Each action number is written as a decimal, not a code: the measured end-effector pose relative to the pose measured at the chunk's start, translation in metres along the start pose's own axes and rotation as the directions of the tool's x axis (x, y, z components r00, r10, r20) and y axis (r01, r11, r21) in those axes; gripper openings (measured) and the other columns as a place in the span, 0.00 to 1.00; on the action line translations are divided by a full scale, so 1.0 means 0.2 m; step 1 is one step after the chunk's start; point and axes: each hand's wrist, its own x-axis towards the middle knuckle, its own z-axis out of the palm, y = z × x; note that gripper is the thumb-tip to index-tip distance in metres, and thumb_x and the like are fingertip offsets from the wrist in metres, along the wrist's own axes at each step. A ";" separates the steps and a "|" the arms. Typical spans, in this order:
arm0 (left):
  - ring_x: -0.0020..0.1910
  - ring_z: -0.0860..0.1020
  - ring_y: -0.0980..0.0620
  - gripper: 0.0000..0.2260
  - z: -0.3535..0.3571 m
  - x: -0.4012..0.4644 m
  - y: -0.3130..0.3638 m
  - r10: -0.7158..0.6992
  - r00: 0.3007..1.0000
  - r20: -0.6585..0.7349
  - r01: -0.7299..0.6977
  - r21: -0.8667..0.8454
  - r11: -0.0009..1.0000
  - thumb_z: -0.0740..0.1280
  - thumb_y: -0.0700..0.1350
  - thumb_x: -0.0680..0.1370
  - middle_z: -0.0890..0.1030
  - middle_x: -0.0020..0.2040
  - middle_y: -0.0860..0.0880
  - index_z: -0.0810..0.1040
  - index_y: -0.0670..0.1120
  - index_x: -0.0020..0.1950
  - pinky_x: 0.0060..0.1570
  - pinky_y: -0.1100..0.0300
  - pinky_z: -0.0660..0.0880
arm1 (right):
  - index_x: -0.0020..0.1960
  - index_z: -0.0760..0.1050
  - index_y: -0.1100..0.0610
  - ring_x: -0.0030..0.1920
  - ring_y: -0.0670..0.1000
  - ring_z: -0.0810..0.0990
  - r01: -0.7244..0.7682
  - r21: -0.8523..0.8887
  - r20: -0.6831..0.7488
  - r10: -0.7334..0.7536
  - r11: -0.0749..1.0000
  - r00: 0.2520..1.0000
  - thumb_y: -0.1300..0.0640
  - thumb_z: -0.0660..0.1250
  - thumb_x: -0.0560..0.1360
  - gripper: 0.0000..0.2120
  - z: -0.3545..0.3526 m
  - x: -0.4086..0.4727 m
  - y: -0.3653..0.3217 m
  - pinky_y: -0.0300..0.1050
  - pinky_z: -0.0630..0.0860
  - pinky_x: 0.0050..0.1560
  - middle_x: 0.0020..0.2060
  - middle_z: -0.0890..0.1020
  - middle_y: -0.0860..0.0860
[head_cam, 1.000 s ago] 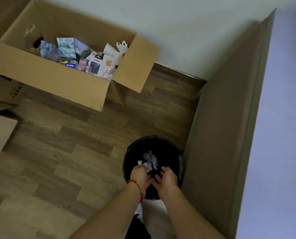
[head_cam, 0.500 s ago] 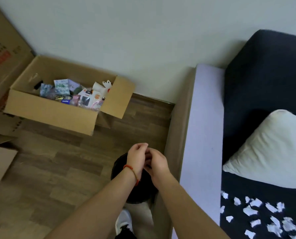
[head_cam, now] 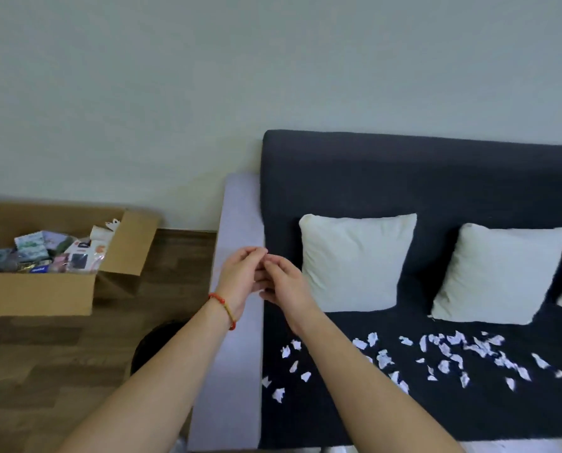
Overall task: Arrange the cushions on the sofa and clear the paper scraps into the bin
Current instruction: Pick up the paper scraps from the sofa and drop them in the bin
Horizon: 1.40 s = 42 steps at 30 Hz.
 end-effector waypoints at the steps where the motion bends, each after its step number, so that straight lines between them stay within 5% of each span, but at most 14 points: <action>1: 0.49 0.88 0.41 0.10 0.12 -0.05 0.02 0.010 1.000 0.027 -0.011 0.025 1.000 0.67 0.44 0.84 0.87 0.52 0.37 0.80 0.39 0.61 0.46 0.50 0.86 | 0.61 0.81 0.49 0.56 0.49 0.86 0.022 -0.008 -0.014 -0.022 1.000 1.000 0.51 0.60 0.85 0.12 -0.13 -0.05 -0.05 0.46 0.82 0.53 0.53 0.87 0.48; 7: 0.50 0.88 0.46 0.07 0.74 -0.31 0.09 0.092 0.991 0.094 -0.106 0.153 0.983 0.66 0.45 0.84 0.89 0.49 0.45 0.83 0.45 0.56 0.52 0.48 0.84 | 0.60 0.80 0.53 0.53 0.45 0.84 0.127 -0.083 -0.101 -0.135 0.988 0.986 0.54 0.60 0.85 0.11 -0.79 -0.26 -0.25 0.44 0.82 0.53 0.53 0.86 0.47; 14: 0.53 0.85 0.45 0.07 1.27 -0.48 0.10 0.097 0.979 0.179 -0.155 0.351 0.923 0.66 0.45 0.85 0.85 0.55 0.43 0.82 0.45 0.59 0.49 0.51 0.82 | 0.62 0.80 0.51 0.58 0.47 0.82 0.154 -0.173 -0.253 -0.194 0.973 0.948 0.51 0.61 0.83 0.13 -1.39 -0.51 -0.35 0.46 0.79 0.62 0.56 0.83 0.43; 18: 0.55 0.84 0.44 0.06 1.52 -0.53 0.03 0.058 0.953 0.296 -0.194 0.451 0.871 0.65 0.45 0.85 0.84 0.56 0.44 0.82 0.46 0.58 0.53 0.47 0.82 | 0.61 0.80 0.50 0.55 0.46 0.82 0.138 -0.220 -0.372 -0.214 0.966 0.903 0.49 0.60 0.82 0.13 -1.68 -0.69 -0.34 0.45 0.80 0.58 0.54 0.83 0.44; 25: 0.54 0.84 0.45 0.07 1.99 -0.66 -0.22 -0.058 0.894 0.444 -0.177 0.470 0.865 0.64 0.42 0.85 0.84 0.55 0.43 0.82 0.47 0.57 0.47 0.52 0.81 | 0.57 0.81 0.51 0.52 0.50 0.84 0.073 -0.120 -0.620 -0.132 0.990 0.773 0.52 0.61 0.81 0.11 -2.14 -0.98 -0.21 0.47 0.80 0.54 0.52 0.85 0.49; 34: 0.54 0.85 0.45 0.07 2.69 -0.78 -0.41 -0.138 0.840 0.525 -0.197 0.531 0.824 0.65 0.44 0.85 0.84 0.56 0.42 0.82 0.46 0.59 0.53 0.48 0.83 | 0.54 0.81 0.48 0.49 0.47 0.82 0.033 -0.085 -0.672 -0.082 0.996 0.736 0.52 0.61 0.81 0.10 -2.84 -1.06 -0.05 0.41 0.76 0.46 0.48 0.83 0.44; 40: 0.55 0.85 0.45 0.07 3.38 -0.69 -0.73 -0.142 0.865 0.482 -0.172 0.549 0.818 0.66 0.46 0.85 0.84 0.56 0.43 0.80 0.46 0.59 0.52 0.50 0.83 | 0.56 0.81 0.49 0.45 0.45 0.81 -0.116 -0.129 -0.676 -0.002 0.985 0.737 0.52 0.63 0.81 0.09 -3.66 -0.97 0.25 0.41 0.79 0.43 0.47 0.83 0.44; 42: 0.53 0.85 0.47 0.07 3.61 -0.64 -0.86 -0.140 0.883 0.449 -0.147 0.546 0.824 0.66 0.47 0.84 0.85 0.56 0.43 0.80 0.46 0.59 0.51 0.52 0.84 | 0.57 0.80 0.50 0.40 0.45 0.80 -0.180 -0.125 -0.658 0.054 0.976 0.751 0.54 0.62 0.81 0.10 -3.97 -0.91 0.38 0.36 0.75 0.35 0.47 0.83 0.45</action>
